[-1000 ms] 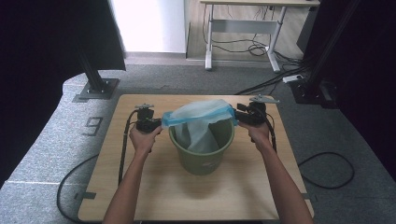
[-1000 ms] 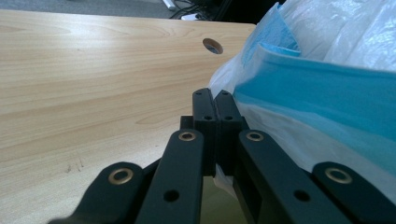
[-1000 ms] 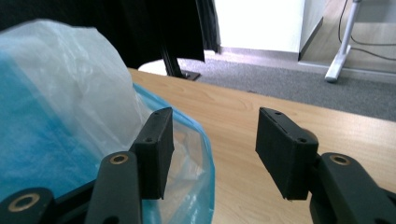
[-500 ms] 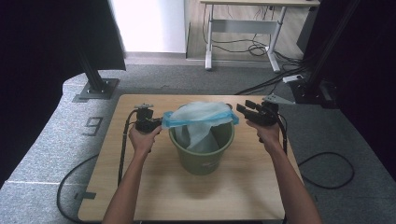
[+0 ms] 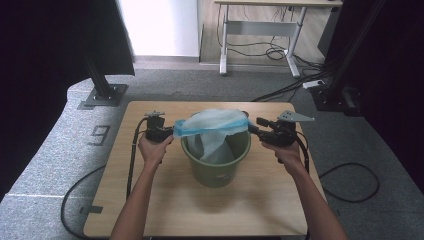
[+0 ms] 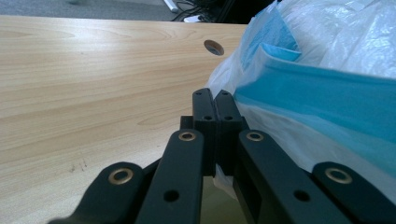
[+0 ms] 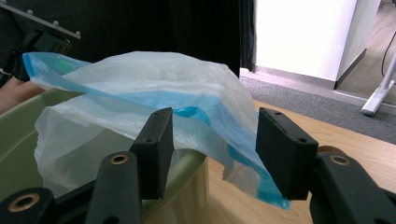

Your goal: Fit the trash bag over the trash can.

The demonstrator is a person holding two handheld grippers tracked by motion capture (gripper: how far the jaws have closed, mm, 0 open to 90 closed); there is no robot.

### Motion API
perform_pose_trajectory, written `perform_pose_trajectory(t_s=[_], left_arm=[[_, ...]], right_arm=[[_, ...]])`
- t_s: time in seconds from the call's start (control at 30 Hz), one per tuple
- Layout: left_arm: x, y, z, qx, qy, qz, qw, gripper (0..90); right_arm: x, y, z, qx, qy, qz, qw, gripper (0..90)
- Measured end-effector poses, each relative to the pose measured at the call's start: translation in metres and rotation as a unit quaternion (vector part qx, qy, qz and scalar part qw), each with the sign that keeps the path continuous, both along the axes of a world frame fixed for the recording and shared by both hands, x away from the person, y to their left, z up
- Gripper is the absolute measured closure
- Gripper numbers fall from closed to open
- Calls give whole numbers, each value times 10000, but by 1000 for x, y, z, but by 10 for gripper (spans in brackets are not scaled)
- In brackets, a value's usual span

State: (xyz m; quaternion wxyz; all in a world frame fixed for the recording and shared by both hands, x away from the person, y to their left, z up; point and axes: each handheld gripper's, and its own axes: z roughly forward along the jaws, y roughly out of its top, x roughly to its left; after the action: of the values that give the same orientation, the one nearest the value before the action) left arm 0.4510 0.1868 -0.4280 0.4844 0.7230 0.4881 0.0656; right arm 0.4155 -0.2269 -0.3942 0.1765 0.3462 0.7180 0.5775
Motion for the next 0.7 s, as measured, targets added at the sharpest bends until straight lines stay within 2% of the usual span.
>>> perform_pose_trajectory(t_s=[0.27, 0.4, 0.47, 0.5, 0.53, 0.57, 0.6, 0.63, 0.7], left_arm=[[0, 2, 1, -23, -8, 19, 10000, 896], [1, 2, 0, -34, -6, 12, 10000, 896], [1, 1, 0, -42, -13, 10, 10000, 896], [1, 1, 0, -42, -13, 10, 10000, 897], [0, 1, 0, -45, -15, 9, 10000, 897], [0, 1, 0, -47, -20, 11, 10000, 896], [0, 1, 0, -48, -22, 11, 10000, 896], [0, 1, 1, -50, -24, 13, 10000, 896], [0, 2, 1, -51, -26, 13, 10000, 896]], right_arm=[[11, 10, -5, -87, 34, -71, 9999, 443], [15, 16, -5, -123, 27, -23, 9999, 493], [16, 21, -4, -181, -32, 28, 9998, 612], [16, 21, -4, -181, -32, 28, 9998, 612], [16, 22, -4, -184, -62, 28, 9998, 658], [16, 22, -2, -183, -86, 3, 9998, 755], [16, 22, -2, -183, -86, 3, 9998, 755], [16, 22, -1, -182, -48, 40, 9998, 825], [15, 22, -1, -211, -29, 106, 9997, 858]])
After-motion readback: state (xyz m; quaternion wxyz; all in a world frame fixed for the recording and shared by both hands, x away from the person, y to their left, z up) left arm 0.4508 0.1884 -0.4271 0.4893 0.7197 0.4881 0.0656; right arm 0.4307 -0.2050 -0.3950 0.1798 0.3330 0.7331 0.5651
